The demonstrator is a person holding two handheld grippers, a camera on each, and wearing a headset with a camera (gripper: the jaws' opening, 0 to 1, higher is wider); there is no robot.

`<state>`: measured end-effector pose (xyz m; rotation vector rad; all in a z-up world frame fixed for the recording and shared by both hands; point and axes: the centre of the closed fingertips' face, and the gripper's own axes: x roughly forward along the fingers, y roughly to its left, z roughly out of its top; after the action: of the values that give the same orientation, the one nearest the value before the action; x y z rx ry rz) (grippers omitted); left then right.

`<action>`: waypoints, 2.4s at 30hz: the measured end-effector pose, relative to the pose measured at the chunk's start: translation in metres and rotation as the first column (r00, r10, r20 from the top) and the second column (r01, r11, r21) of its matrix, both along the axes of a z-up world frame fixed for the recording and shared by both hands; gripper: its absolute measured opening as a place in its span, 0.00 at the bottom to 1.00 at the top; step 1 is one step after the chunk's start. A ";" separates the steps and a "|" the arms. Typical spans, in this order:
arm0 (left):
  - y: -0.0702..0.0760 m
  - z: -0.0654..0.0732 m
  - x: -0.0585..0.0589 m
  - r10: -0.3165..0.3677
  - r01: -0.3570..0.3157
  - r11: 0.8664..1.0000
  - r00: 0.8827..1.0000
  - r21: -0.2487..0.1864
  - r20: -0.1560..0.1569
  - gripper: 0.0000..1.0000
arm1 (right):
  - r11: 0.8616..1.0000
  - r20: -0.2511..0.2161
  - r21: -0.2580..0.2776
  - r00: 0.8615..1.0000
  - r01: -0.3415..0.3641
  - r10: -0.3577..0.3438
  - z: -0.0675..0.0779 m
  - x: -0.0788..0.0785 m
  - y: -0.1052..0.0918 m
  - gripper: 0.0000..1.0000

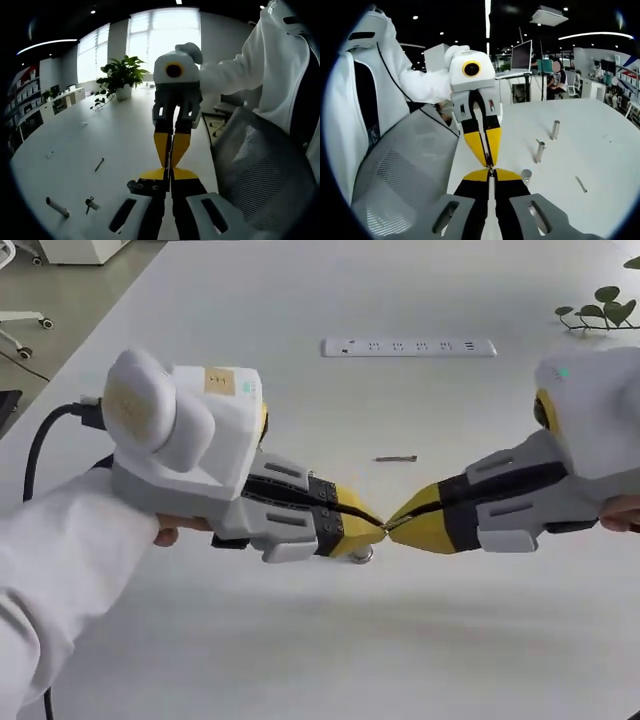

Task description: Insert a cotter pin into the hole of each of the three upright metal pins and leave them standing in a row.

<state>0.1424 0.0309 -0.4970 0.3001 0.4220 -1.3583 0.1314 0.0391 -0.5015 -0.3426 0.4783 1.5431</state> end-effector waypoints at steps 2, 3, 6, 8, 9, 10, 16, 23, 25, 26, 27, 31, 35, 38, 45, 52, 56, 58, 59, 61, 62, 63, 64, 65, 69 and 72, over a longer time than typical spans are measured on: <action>0.000 -0.002 0.000 0.002 -0.002 1.000 1.000 0.006 -0.005 0.01 | 1.000 0.002 -0.004 1.000 -0.001 0.001 -0.002 0.001 0.000 0.00; 0.000 -0.003 0.000 0.008 -0.008 1.000 1.000 0.005 -0.014 0.01 | 1.000 0.001 -0.005 1.000 -0.001 0.001 -0.002 0.001 0.000 0.00; 0.000 -0.005 0.003 0.019 -0.019 1.000 1.000 -0.004 -0.015 0.01 | 1.000 0.001 -0.005 1.000 0.008 -0.008 -0.004 0.003 -0.001 0.00; 0.000 -0.006 0.005 0.027 -0.027 1.000 1.000 -0.007 -0.014 0.01 | 1.000 0.002 -0.006 1.000 0.008 -0.008 -0.005 0.004 -0.002 0.00; -0.001 -0.006 0.006 0.033 -0.033 0.999 0.999 -0.010 -0.017 0.02 | 1.000 0.002 -0.006 1.000 0.009 -0.009 -0.006 0.006 -0.003 0.00; -0.001 -0.007 0.007 0.035 -0.036 0.999 0.999 -0.014 -0.019 0.02 | 1.000 0.005 -0.006 1.000 0.009 -0.009 -0.007 0.006 -0.003 0.00; 0.004 -0.009 0.030 0.140 -0.139 0.990 0.990 -0.031 0.034 0.40 | 0.996 0.017 0.006 0.996 0.086 -0.086 -0.013 0.028 -0.013 0.00; 0.013 -0.033 0.047 0.203 -0.203 0.979 0.979 0.017 0.018 0.45 | 0.984 0.012 0.013 0.984 0.178 -0.178 -0.035 0.049 -0.030 0.00; 0.012 -0.042 0.048 0.201 -0.201 0.979 0.980 0.035 0.002 0.43 | 0.982 0.007 0.015 0.982 0.188 -0.188 -0.039 0.051 -0.031 0.00; 0.012 -0.045 0.048 0.203 -0.202 0.978 0.979 0.042 -0.006 0.42 | 0.982 0.005 0.015 0.982 0.190 -0.190 -0.040 0.051 -0.031 0.00; 0.011 -0.050 0.049 0.203 -0.202 0.978 0.979 0.051 -0.018 0.41 | 0.981 0.004 0.014 0.982 0.191 -0.191 -0.041 0.051 -0.031 0.00; 0.010 -0.063 0.055 0.227 -0.224 0.973 0.973 0.061 -0.047 0.35 | 0.981 0.005 0.017 0.981 0.193 -0.193 -0.042 0.052 -0.029 0.00; 0.008 -0.070 0.059 0.235 -0.230 0.971 0.970 0.070 -0.062 0.30 | 0.982 0.001 0.018 0.982 0.190 -0.190 -0.043 0.053 -0.029 0.00; 0.007 -0.076 0.061 0.237 -0.231 0.969 0.969 0.084 -0.069 0.24 | 0.982 0.000 0.010 0.982 0.188 -0.188 -0.047 0.054 -0.029 0.00; 0.009 -0.079 0.062 0.246 -0.239 0.967 0.966 0.088 -0.077 0.13 | 0.983 -0.004 0.017 0.983 0.185 -0.185 -0.047 0.055 -0.027 0.00; 0.011 -0.081 0.061 0.252 -0.244 0.965 0.965 0.093 -0.080 0.12 | 0.985 0.005 0.008 0.985 0.171 -0.171 -0.051 0.053 -0.021 0.00; 0.013 -0.082 0.062 0.258 -0.250 0.964 0.962 0.091 -0.086 0.12 | 0.986 0.014 -0.001 0.986 0.167 -0.167 -0.055 0.057 -0.018 0.00; 0.014 -0.082 0.061 0.256 -0.249 0.964 0.963 0.091 -0.087 0.12 | 0.988 0.029 -0.019 0.988 0.153 -0.152 -0.059 0.057 -0.017 0.00; 0.014 -0.082 0.061 0.256 -0.248 0.964 0.963 0.091 -0.086 0.12 | 0.989 0.034 -0.028 0.989 0.145 -0.144 -0.060 0.057 -0.017 0.00; 0.013 -0.082 0.061 0.253 -0.245 0.965 0.964 0.094 -0.083 0.12 | 0.991 0.048 -0.038 0.991 0.130 -0.129 -0.062 0.057 -0.014 0.00; 0.013 -0.082 0.061 0.252 -0.244 0.965 0.964 0.094 -0.082 0.12 | 0.991 0.051 -0.040 0.991 0.126 -0.124 -0.062 0.057 -0.013 0.00; 0.013 -0.082 0.061 0.252 -0.245 0.965 0.964 0.094 -0.082 0.12 | 0.991 0.052 -0.045 0.991 0.123 -0.121 -0.063 0.058 -0.012 0.00; 0.013 -0.082 0.061 0.254 -0.247 0.965 0.963 0.091 -0.084 0.12 | 0.992 0.054 -0.046 0.992 0.118 -0.116 -0.064 0.058 -0.010 0.00; 0.013 -0.082 0.061 0.255 -0.248 0.965 0.963 0.090 -0.084 0.12 | 0.992 0.052 -0.047 0.992 0.119 -0.117 -0.064 0.057 -0.009 0.00; 0.012 -0.082 0.060 0.256 -0.248 0.965 0.963 0.087 -0.086 0.12 | 0.994 0.057 -0.036 0.993 0.105 -0.103 -0.062 0.055 0.001 0.00; 0.012 -0.082 0.059 0.256 -0.248 0.965 0.963 0.091 -0.089 0.12 | 0.995 0.062 -0.038 0.994 0.094 -0.091 -0.062 0.054 0.006 0.00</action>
<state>0.2013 0.0430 -0.5792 0.2346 0.5791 -1.1114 0.1858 0.0448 -0.5639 -0.3919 0.4724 1.4310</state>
